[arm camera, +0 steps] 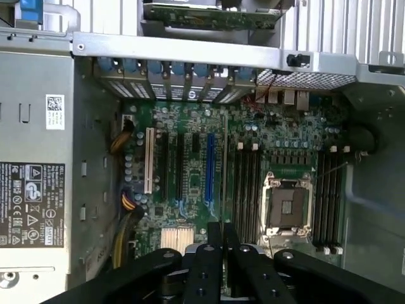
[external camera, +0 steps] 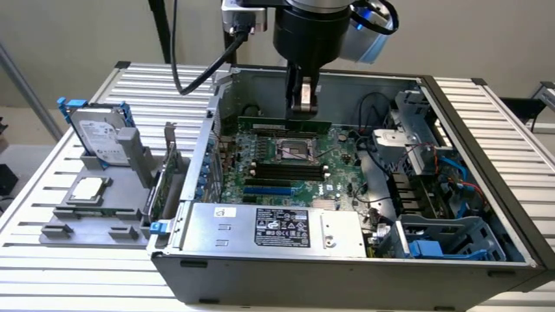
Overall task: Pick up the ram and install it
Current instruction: 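Pick up the ram and move it above insertion slot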
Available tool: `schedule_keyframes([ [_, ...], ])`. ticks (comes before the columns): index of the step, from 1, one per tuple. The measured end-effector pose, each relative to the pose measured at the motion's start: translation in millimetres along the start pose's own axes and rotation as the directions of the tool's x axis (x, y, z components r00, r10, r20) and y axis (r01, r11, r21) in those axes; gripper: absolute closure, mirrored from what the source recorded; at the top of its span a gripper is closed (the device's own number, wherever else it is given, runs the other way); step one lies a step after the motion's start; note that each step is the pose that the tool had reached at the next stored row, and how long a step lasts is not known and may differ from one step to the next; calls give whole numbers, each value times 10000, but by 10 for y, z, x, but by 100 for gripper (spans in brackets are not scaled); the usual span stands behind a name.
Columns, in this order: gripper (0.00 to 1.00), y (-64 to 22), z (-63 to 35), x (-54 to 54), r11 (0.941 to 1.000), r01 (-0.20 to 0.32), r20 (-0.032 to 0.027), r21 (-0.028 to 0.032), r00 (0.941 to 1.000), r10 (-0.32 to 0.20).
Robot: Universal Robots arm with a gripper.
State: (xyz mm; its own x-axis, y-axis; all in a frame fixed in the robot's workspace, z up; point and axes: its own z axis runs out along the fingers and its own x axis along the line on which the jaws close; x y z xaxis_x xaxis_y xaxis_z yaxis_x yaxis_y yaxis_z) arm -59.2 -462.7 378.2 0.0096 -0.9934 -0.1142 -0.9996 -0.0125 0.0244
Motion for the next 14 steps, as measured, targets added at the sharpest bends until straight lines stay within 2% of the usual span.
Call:
schedule_keyframes([
  [9, 87, -172, 128, -350, 10000, 1, -18, -1, 10000, -1],
  [14, 87, -195, 145, -386, 10000, -2, -30, 0, 10000, 2],
])
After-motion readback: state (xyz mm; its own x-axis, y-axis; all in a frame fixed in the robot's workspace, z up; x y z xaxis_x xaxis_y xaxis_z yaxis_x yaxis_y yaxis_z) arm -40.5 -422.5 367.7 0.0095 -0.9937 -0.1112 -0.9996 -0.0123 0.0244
